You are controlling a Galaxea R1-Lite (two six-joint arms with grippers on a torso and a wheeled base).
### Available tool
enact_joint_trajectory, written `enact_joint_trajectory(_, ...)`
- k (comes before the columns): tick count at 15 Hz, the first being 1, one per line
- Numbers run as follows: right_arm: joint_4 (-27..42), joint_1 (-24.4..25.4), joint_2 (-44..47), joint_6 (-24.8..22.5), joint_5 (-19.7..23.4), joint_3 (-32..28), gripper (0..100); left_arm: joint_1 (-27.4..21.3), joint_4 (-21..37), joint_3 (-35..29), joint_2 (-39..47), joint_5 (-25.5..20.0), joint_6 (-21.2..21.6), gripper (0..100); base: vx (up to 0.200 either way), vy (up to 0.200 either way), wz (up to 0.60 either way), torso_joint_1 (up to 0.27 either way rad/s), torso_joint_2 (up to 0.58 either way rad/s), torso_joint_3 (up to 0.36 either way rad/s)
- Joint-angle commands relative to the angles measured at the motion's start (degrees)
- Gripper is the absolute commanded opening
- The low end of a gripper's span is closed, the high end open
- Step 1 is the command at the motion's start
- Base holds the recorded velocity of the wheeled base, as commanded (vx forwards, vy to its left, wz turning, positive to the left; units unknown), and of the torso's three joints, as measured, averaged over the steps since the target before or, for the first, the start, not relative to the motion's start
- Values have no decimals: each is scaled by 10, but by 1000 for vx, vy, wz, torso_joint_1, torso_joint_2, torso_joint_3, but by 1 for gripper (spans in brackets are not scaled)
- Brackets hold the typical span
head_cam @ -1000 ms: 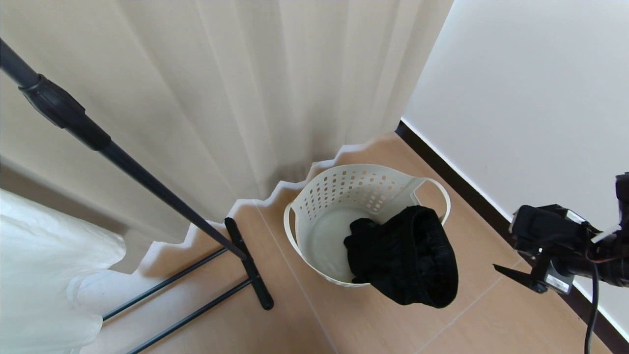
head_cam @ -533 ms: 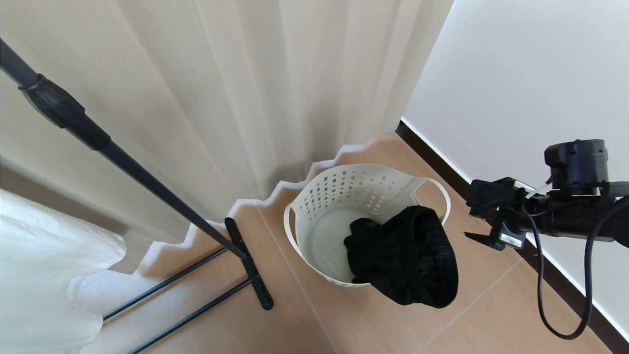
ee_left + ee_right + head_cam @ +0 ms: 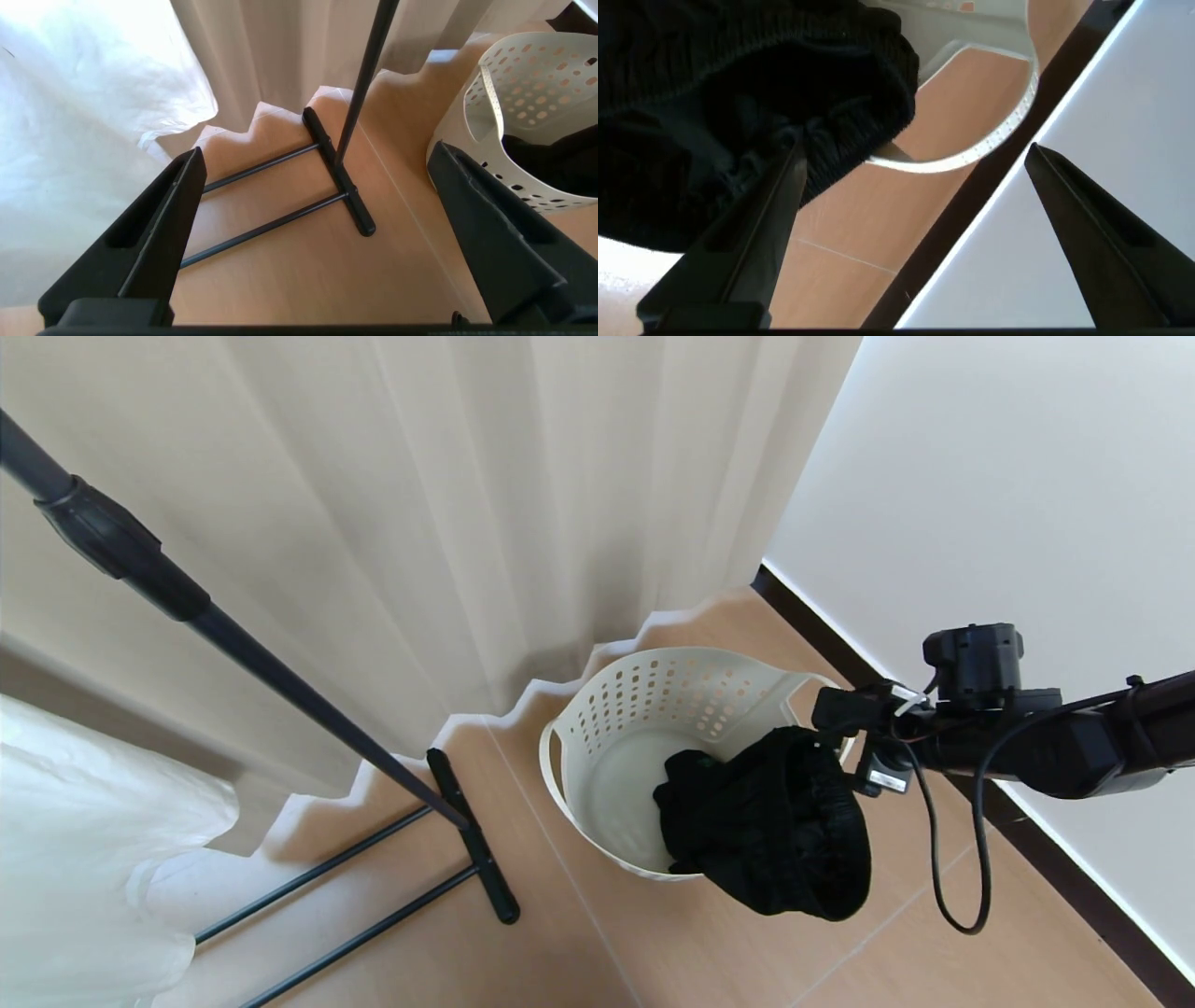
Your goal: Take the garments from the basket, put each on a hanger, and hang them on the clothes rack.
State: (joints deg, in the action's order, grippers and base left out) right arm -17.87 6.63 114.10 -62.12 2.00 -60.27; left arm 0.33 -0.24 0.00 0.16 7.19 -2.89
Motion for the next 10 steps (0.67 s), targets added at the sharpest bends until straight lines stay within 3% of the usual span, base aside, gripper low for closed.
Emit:
enact_joint_trajectory(1, -1, 5, 43, 0, -2, -29, 100, 0, 0, 0, 0, 0, 0, 100, 0, 0, 0, 0, 0, 0)
enact_joint_trajectory(10, -1, 0, 117, 2, -3, -107, 100, 0, 0, 0, 0, 0, 0, 100, 0, 0, 0, 0, 0, 0)
